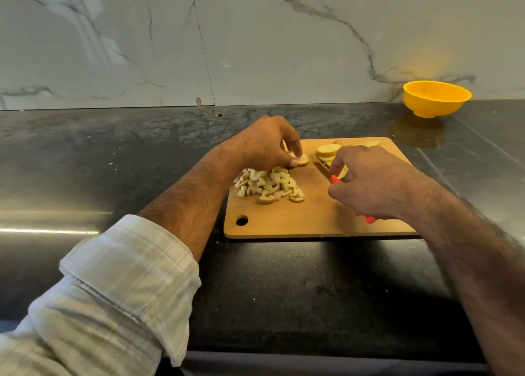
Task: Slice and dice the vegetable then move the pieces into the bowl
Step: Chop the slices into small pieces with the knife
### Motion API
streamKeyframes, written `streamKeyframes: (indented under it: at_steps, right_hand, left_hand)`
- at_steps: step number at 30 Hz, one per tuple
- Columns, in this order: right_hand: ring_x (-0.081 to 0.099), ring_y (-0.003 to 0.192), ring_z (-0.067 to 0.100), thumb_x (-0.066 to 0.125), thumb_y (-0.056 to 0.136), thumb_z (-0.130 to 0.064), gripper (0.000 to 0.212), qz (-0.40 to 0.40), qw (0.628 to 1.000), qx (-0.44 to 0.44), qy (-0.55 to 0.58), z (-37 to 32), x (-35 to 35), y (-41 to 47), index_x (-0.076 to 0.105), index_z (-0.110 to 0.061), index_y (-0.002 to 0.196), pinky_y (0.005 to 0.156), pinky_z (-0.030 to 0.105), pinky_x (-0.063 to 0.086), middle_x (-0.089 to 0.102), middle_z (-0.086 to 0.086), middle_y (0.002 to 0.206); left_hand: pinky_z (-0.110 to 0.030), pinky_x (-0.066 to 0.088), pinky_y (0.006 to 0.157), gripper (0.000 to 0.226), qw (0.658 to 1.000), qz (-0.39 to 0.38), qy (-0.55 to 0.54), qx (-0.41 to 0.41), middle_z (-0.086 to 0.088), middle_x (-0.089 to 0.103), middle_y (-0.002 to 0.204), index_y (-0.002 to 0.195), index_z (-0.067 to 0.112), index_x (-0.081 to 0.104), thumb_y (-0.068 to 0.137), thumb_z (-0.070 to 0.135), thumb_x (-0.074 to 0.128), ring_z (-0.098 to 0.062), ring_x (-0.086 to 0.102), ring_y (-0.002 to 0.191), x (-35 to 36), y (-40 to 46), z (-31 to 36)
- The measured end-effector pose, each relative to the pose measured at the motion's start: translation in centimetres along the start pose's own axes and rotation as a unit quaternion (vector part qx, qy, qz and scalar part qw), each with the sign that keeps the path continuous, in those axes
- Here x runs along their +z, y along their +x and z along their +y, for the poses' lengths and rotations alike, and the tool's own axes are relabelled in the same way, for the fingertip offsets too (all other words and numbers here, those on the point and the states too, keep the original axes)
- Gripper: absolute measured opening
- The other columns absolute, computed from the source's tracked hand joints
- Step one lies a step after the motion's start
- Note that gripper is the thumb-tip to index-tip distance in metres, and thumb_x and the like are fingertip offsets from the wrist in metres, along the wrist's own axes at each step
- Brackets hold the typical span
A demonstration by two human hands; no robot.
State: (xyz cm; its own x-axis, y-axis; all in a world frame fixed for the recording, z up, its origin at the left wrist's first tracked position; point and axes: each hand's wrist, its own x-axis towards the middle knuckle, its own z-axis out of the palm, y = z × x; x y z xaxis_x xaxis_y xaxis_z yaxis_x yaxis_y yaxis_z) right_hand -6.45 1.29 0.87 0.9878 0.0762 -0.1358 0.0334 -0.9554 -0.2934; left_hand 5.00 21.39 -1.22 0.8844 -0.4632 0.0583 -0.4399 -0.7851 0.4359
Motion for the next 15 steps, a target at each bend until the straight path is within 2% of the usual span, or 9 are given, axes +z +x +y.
streamKeyframes:
  at_steps: [3,7,10,15]
  right_hand:
    - [0.056,0.096,0.013,0.066,0.098,-0.039,0.034,-0.041,0.999,-0.006,-0.015,0.1,-0.1,-0.2,0.055,-0.029,0.128,0.075,0.03,0.049,0.052,-0.007,0.111]
    - [0.056,0.088,0.012,0.066,0.099,-0.037,0.034,-0.025,0.999,0.02,-0.018,0.8,-0.4,0.0,0.055,-0.027,0.13,0.073,0.031,0.053,0.054,-0.005,0.107]
    - [0.059,0.09,0.014,0.065,0.099,-0.036,0.036,-0.015,1.0,0.013,-0.01,0.9,-0.4,0.1,0.056,-0.027,0.132,0.071,0.03,0.055,0.055,-0.002,0.114]
    - [0.059,0.108,0.018,0.062,0.1,-0.037,0.037,0.019,1.0,-0.017,-0.002,0.3,0.5,0.5,0.056,-0.03,0.135,0.091,0.039,0.058,0.061,-0.001,0.129]
  left_hand:
    - [-0.02,0.047,0.077,0.016,1.0,-0.004,-0.011,-0.002,0.015,0.067,0.106,0.106,0.031,0.08,0.092,0.024,0.082,-0.003,0.065,0.101,-0.2,-0.1,-0.4]
    - [-0.02,0.048,0.074,0.016,1.0,-0.011,-0.022,0.003,0.011,0.07,0.109,0.106,0.031,0.08,0.09,0.035,0.083,-0.002,0.064,0.098,-0.2,0.0,-0.4]
    - [-0.016,0.047,0.073,0.018,1.0,-0.005,-0.025,0.006,0.01,0.073,0.107,0.105,0.028,0.08,0.089,0.032,0.085,-0.002,0.065,0.097,0.1,0.1,-0.1]
    - [-0.023,0.051,0.082,0.014,0.999,-0.036,-0.023,0.022,0.012,0.071,0.108,0.099,0.032,0.079,0.088,0.028,0.086,-0.004,0.067,0.1,-0.3,-0.1,-0.1]
